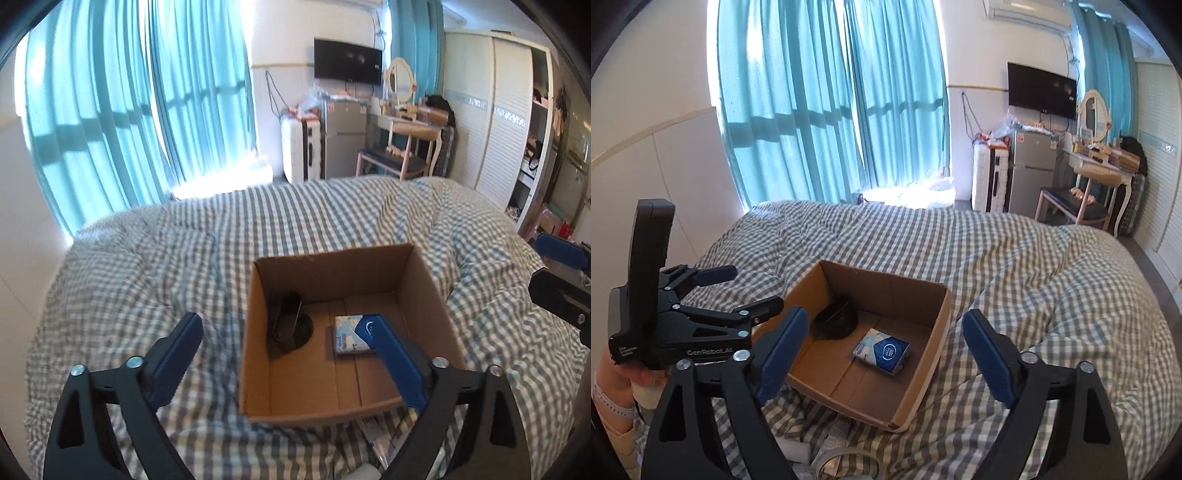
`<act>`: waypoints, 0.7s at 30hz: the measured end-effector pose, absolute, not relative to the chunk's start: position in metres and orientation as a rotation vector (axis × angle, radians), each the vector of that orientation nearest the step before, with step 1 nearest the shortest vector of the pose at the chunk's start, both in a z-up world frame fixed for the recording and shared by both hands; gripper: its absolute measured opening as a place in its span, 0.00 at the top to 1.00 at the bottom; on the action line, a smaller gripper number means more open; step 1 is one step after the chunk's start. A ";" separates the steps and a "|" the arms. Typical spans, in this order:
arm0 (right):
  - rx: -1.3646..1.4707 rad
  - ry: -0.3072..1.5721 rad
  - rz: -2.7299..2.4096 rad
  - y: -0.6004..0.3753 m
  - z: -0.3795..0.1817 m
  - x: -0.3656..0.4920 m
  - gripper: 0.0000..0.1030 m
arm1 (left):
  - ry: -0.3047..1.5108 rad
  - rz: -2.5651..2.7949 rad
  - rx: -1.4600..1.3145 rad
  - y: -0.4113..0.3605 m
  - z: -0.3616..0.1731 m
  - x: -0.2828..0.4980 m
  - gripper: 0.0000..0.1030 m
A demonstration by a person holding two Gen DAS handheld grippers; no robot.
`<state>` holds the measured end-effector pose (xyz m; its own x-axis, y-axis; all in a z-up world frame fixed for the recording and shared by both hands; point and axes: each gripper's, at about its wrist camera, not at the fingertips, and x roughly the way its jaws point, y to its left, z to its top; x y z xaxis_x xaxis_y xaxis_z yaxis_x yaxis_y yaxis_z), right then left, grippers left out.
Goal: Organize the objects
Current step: 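Carry both items over the cardboard box and open both tools to drop them, then move both tools back to the remaining items beside the box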
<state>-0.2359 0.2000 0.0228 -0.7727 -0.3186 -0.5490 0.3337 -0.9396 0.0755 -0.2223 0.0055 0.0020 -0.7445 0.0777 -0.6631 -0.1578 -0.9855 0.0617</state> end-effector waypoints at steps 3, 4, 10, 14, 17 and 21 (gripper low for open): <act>0.760 0.042 -2.693 0.200 0.038 -0.214 0.03 | 0.186 2.844 -1.030 0.001 0.017 -0.199 0.03; 0.743 0.040 -2.698 0.200 0.043 -0.207 0.03 | 0.186 2.853 -1.021 -0.001 0.019 -0.192 0.03; 0.709 0.075 -2.691 0.198 0.051 -0.176 0.02 | 0.134 2.902 -1.005 -0.016 0.021 -0.150 0.02; 0.783 0.138 -2.668 0.192 0.031 -0.167 0.02 | 0.102 2.970 -1.014 -0.029 0.001 -0.128 0.02; 0.842 0.137 -2.616 0.188 0.002 -0.165 0.02 | 0.092 2.967 -1.075 -0.033 -0.022 -0.120 0.02; 0.943 0.175 -2.574 0.179 -0.041 -0.171 0.02 | 0.014 2.923 -1.179 -0.037 -0.058 -0.118 0.02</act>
<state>-0.1712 0.1792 -0.0415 -0.6965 -0.3184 -0.6430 0.4023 -0.9153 0.0175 -0.1179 -0.0367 -0.0576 -0.7201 -0.0123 -0.6937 0.0057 -0.9999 0.0118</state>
